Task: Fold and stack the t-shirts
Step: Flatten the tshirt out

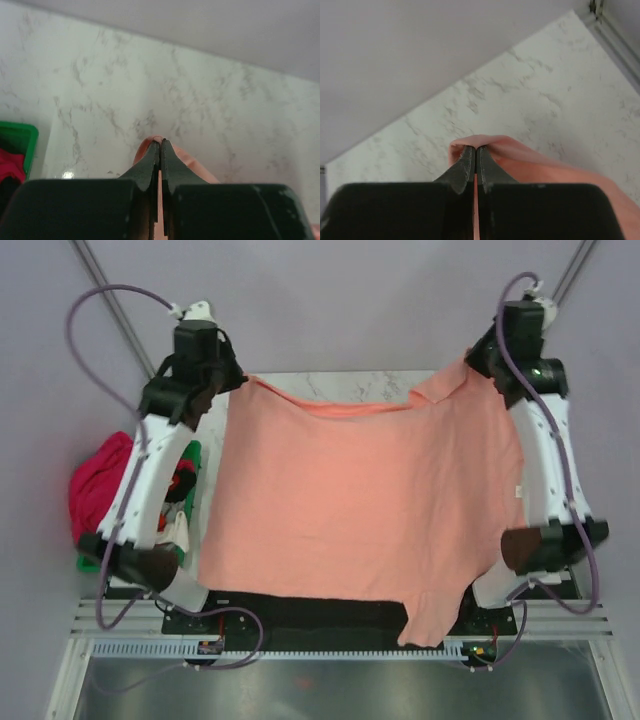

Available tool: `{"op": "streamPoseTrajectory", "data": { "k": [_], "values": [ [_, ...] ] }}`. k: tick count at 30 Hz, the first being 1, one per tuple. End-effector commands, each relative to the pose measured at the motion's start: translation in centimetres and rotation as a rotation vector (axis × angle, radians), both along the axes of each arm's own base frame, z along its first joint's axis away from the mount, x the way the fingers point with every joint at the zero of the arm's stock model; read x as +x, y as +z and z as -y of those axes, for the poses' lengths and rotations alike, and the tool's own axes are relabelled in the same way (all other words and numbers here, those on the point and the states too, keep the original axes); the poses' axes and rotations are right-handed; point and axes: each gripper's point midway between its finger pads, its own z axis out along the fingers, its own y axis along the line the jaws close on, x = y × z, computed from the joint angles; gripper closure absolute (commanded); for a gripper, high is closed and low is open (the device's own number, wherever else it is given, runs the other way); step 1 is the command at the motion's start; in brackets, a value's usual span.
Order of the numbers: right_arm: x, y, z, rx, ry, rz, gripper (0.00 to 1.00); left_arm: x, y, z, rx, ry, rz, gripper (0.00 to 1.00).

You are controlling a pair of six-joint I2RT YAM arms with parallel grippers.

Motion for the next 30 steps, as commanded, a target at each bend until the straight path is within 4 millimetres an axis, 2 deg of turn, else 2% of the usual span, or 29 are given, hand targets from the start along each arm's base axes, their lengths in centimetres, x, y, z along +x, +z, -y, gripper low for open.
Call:
{"op": "streamPoseTrajectory", "data": {
  "k": [1, 2, 3, 4, 5, 6, 7, 9, 10, 12, 13, 14, 15, 16, 17, 18, 19, 20, 21, 22, 23, 24, 25, 26, 27, 28, 29, 30],
  "values": [
    [5.4, -10.0, -0.5, -0.017, -0.011, -0.218, 1.0, 5.8, -13.1, -2.3, -0.001, 0.081, -0.29, 0.98],
    [6.6, -11.7, -0.7, -0.026, -0.01, -0.241, 1.0, 7.0, -15.4, -2.6, 0.014, 0.081, -0.33, 0.94],
    [8.2, -12.9, -1.4, -0.024, 0.021, -0.241, 0.9, 8.8, -20.0, -3.2, 0.043, 0.094, -0.422, 0.89],
    [10.4, -15.8, -2.0, -0.053, 0.06, -0.288, 0.58, 9.6, -21.8, -3.4, 0.063, 0.096, -0.46, 0.79],
    [11.5, -17.2, -2.4, -0.064, 0.078, -0.311, 0.03, 10.1, -23.4, -3.7, 0.077, 0.101, -0.494, 0.66],
    [12.9, -19.1, -2.9, -0.075, 0.116, -0.347, 0.02, 10.9, -26.4, -4.1, 0.074, 0.104, -0.56, 0.17],
    [13.2, -19.9, -3.1, -0.07, 0.126, -0.364, 0.02, 11.3, -27.4, -4.2, 0.073, 0.101, -0.578, 0.01],
    [13.1, -20.8, -3.2, -0.078, 0.145, -0.384, 0.02, 10.9, -28.9, -4.5, 0.082, 0.11, -0.626, 0.0],
    [12.1, -21.5, -3.1, -0.079, 0.144, -0.401, 0.02, 10.4, -29.2, -4.5, 0.077, 0.109, -0.637, 0.0],
    [11.4, -21.2, -2.9, -0.08, 0.135, -0.358, 0.02, 9.0, -29.0, -4.4, 0.062, 0.115, -0.638, 0.0],
    [9.5, -21.9, -2.6, -0.081, 0.127, -0.379, 0.02, 8.5, -28.6, -4.2, 0.056, 0.114, -0.629, 0.0],
    [8.8, -22.1, -2.3, -0.083, 0.115, -0.379, 0.02, 7.3, -28.1, -4.1, 0.053, 0.113, -0.621, 0.01],
    [8.2, -22.4, -2.2, -0.081, 0.113, -0.378, 0.02, 7.0, -27.6, -3.4, 0.049, 0.098, -0.598, 0.01],
    [6.6, -23.5, -2.1, -0.082, 0.113, -0.409, 0.02, 6.4, -27.4, -2.9, 0.05, 0.092, -0.593, 0.02],
    [5.9, -24.2, -2.0, -0.083, 0.113, -0.427, 0.02, 5.1, -27.5, -2.4, 0.044, 0.08, -0.599, 0.03],
    [4.8, -26.2, -1.8, -0.08, 0.112, -0.471, 0.02, 4.5, -27.5, -0.7, 0.052, 0.041, -0.588, 0.04],
    [4.2, -26.7, -1.7, -0.077, 0.116, -0.483, 0.02, 3.8, -27.9, -0.1, 0.064, 0.034, -0.592, 0.04],
    [3.8, -27.5, -1.7, -0.071, 0.121, -0.496, 0.02, 2.5, -29.2, 0.6, 0.065, 0.027, -0.624, 0.05],
    [3.9, -28.1, -2.1, -0.049, 0.147, -0.491, 0.02, 1.9, -29.2, 2.4, 0.067, -0.012, -0.606, 0.05],
    [3.7, -29.3, -1.7, -0.029, 0.146, -0.514, 0.02, 1.3, -29.8, 3.0, 0.07, -0.02, -0.613, 0.05],
    [3.9, -29.6, -1.6, -0.007, 0.155, -0.516, 0.02, -0.1, -31.5, 3.3, 0.068, -0.025, -0.652, 0.05],
    [4.8, -29.0, -1.4, 0.034, 0.172, -0.487, 0.03, -0.8, -32.3, 4.2, 0.063, -0.048, -0.664, 0.05],
    [5.5, -29.8, -1.5, 0.064, 0.171, -0.498, 0.04, -1.1, -33.1, 4.7, 0.047, -0.063, -0.668, 0.06],
    [6.1, -29.8, -2.0, 0.083, 0.195, -0.491, 0.06, -2.5, -35.1, 4.5, 0.041, -0.06, -0.716, 0.06],
    [7.7, -28.6, -0.8, 0.11, 0.186, -0.447, 0.07, -3.1, -35.8, 4.6, 0.037, -0.067, -0.73, 0.07],
    [8.6, -29.8, -0.7, 0.133, 0.18, -0.462, 0.08, -3.3, -36.4, 4.6, 0.031, -0.067, -0.729, 0.07],
    [9.5, -29.9, -0.6, 0.146, 0.181, -0.455, 0.1, -4.7, -38.0, 4.1, 0.038, -0.062, -0.766, 0.07],
    [11.2, -28.5, -0.4, 0.161, 0.184, -0.411, 0.11, -5.2, -38.6, 3.9, 0.038, -0.061, -0.776, 0.07]
  ]
}}
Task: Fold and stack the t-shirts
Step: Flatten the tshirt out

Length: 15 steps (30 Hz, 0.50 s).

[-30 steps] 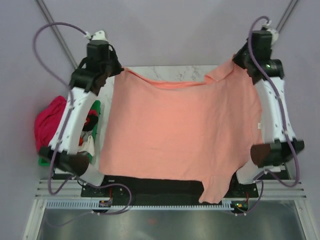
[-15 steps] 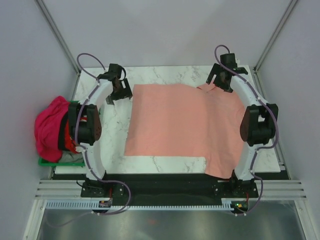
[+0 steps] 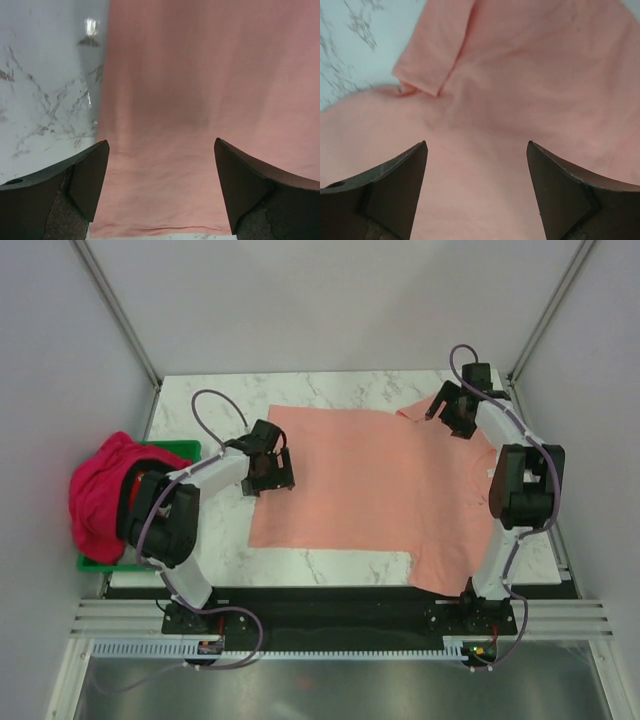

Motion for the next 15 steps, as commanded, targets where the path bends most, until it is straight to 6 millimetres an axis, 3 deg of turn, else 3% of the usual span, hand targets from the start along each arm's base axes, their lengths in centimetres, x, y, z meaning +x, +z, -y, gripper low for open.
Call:
{"op": "streamPoseTrajectory", "data": {
  "k": [1, 5, 6, 7, 8, 9, 10, 11, 12, 13, 15],
  "values": [
    [5.9, 1.8, -0.6, 0.115, 0.021, 0.131, 0.12, -0.8, -1.6, -0.1, -0.061, 0.055, 0.001, 0.08],
    [9.8, 0.0, -1.0, 0.161, 0.009, 0.142, 0.18, -3.5, -4.3, -0.9, -0.061, 0.066, -0.046, 0.09],
    [11.1, 0.7, -0.9, 0.164, 0.007, 0.175, 0.18, -3.9, -4.7, -1.0, -0.058, 0.071, -0.056, 0.09],
    [11.6, -1.8, -0.9, 0.169, -0.001, 0.14, 0.18, -4.1, -5.0, -1.0, -0.062, 0.074, -0.063, 0.09],
    [12.1, -2.4, -0.9, 0.169, -0.007, 0.138, 0.18, -4.6, -5.4, -1.1, -0.063, 0.081, -0.076, 0.1],
    [13.2, -1.9, -0.9, 0.177, -0.013, 0.165, 0.19, -4.8, -5.5, -1.1, -0.066, 0.084, -0.077, 0.11],
    [13.5, -3.9, -0.9, 0.183, -0.015, 0.14, 0.19, -5.0, -5.5, -1.2, -0.066, 0.088, -0.077, 0.11],
    [14.3, -4.6, -0.9, 0.191, -0.024, 0.142, 0.2, -5.3, -5.4, -1.3, -0.068, 0.092, -0.072, 0.11],
    [14.8, -3.8, -0.9, 0.193, -0.023, 0.165, 0.2, -5.4, -5.4, -1.3, -0.07, 0.092, -0.069, 0.11],
    [15.0, -5.0, -1.0, 0.2, -0.025, 0.154, 0.21, -5.5, -5.3, -1.3, -0.07, 0.092, -0.066, 0.11],
    [15.7, -5.6, -1.2, 0.216, -0.035, 0.169, 0.21, -6.0, -5.5, -1.7, -0.062, 0.095, -0.067, 0.11]
  ]
}}
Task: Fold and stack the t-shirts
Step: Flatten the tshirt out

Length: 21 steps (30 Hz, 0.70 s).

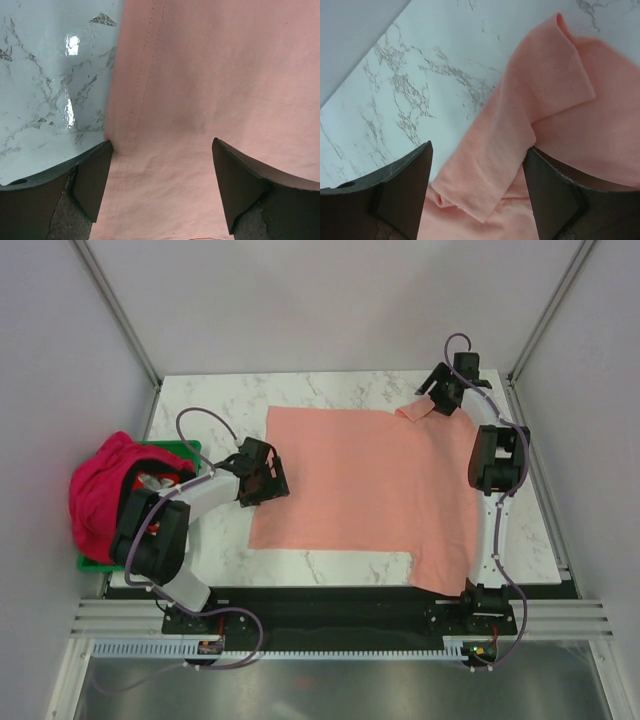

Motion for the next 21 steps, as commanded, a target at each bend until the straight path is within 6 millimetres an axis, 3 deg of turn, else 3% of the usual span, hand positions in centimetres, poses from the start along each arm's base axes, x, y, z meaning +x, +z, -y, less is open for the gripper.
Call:
{"op": "streamPoseTrajectory", "data": {
  "k": [1, 5, 8, 10, 11, 13, 14, 15, 16, 17, 18, 19, 20, 21],
  "values": [
    [1.8, -0.1, -0.6, 0.048, -0.019, 0.044, 0.21, -3.4, -2.9, -0.6, 0.003, 0.037, -0.12, 0.11],
    [3.1, 0.7, -1.5, 0.087, -0.035, 0.096, 0.21, -3.6, -3.1, -0.7, 0.009, 0.038, -0.124, 0.12],
    [4.9, 3.4, -3.3, 0.174, -0.049, 0.177, 0.21, -3.5, -3.1, -0.7, 0.013, 0.038, -0.124, 0.13],
    [6.9, 6.6, -5.1, 0.275, -0.02, 0.316, 0.18, -3.4, -3.0, -0.7, 0.01, 0.038, -0.122, 0.13],
    [8.5, 10.6, -5.8, 0.384, -0.026, 0.475, 0.17, -3.4, -2.9, -0.7, 0.009, 0.036, -0.121, 0.13],
    [9.1, 13.5, -7.2, 0.471, 0.036, 0.609, 0.15, -3.2, -2.5, -0.6, 0.009, 0.037, -0.109, 0.13],
    [9.2, 13.2, -7.3, 0.442, 0.047, 0.584, 0.14, -3.1, -2.0, -0.6, 0.007, 0.036, -0.1, 0.13],
    [9.3, 15.9, -7.1, 0.392, 0.072, 0.616, 0.14, -3.1, -1.6, -0.8, 0.01, 0.039, -0.097, 0.13],
    [8.9, 16.2, -6.9, 0.342, 0.08, 0.592, 0.13, -2.7, -1.0, -0.8, 0.017, 0.042, -0.079, 0.13],
    [7.7, 12.0, -5.7, 0.232, 0.053, 0.476, 0.12, -2.5, 0.1, -1.0, 0.015, 0.045, -0.055, 0.13],
    [6.2, 16.3, -5.0, 0.179, 0.042, 0.522, 0.11, -2.3, 0.7, -1.0, 0.018, 0.04, -0.035, 0.14],
    [4.7, 15.7, -4.2, 0.124, 0.019, 0.479, 0.07, -2.0, 1.4, -0.9, 0.017, 0.035, -0.011, 0.14],
    [3.0, 14.3, -1.6, 0.008, -0.082, 0.409, 0.03, -1.7, 2.3, -0.9, 0.012, 0.03, 0.015, 0.14],
    [0.0, 14.2, -0.6, -0.07, -0.086, 0.353, 0.02, -1.5, 2.7, -0.8, 0.012, 0.024, 0.026, 0.14]
  ]
}}
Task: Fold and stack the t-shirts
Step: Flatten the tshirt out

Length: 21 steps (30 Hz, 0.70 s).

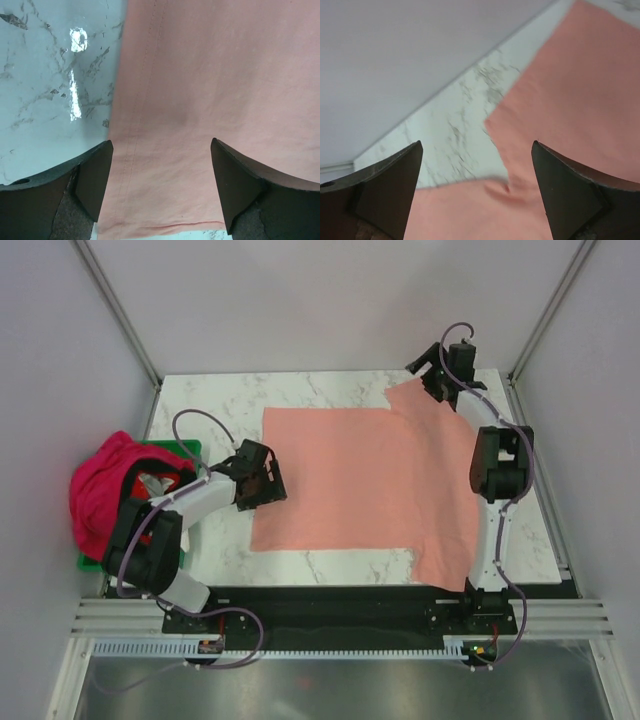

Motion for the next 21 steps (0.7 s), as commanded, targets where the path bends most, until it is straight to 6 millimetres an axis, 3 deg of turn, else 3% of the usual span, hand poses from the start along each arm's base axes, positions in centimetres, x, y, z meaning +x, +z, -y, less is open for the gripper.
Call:
{"op": "streamPoseTrajectory", "data": {
  "k": [1, 5, 8, 9, 11, 14, 17, 18, 19, 21],
  "values": [
    [-6.2, 5.4, 5.6, -0.295, -0.157, -0.041, 0.02, 0.2, 2.6, 0.0, 0.0, 0.004, 0.045, 0.14],
    [-13.3, 1.4, 7.3, -0.442, -0.135, -0.265, 0.02, 0.5, 2.8, 0.9, -0.023, -0.006, 0.028, 0.14],
    [-18.7, -1.8, 6.5, -0.437, -0.064, -0.346, 0.02, 0.8, 2.9, 1.6, -0.038, -0.002, 0.03, 0.14],
    [-19.5, -2.3, 6.0, -0.424, -0.037, -0.345, 0.02, 1.1, 2.8, 1.6, -0.035, 0.007, 0.033, 0.14],
    [-20.9, -3.6, 6.0, -0.431, -0.028, -0.367, 0.02, 1.6, 2.4, 1.7, -0.027, 0.009, 0.041, 0.14],
    [-21.3, -5.4, 6.1, -0.445, -0.005, -0.418, 0.02, 3.0, 1.4, 2.0, -0.016, 0.019, 0.03, 0.14],
    [-21.2, -7.4, 6.5, -0.464, -0.008, -0.485, 0.02, 5.1, 0.8, 3.1, -0.022, 0.024, 0.021, 0.14],
    [-21.2, -8.0, 6.6, -0.465, -0.009, -0.504, 0.02, 6.4, 1.5, 3.8, -0.042, 0.022, 0.041, 0.14],
    [-21.2, -8.7, 6.6, -0.464, -0.007, -0.527, 0.02, 6.6, 0.3, 3.9, -0.039, 0.023, 0.011, 0.14],
    [-20.5, -10.3, 6.7, -0.465, -0.008, -0.563, 0.02, 7.9, 0.3, 4.4, -0.066, 0.036, 0.006, 0.15]
  ]
}}
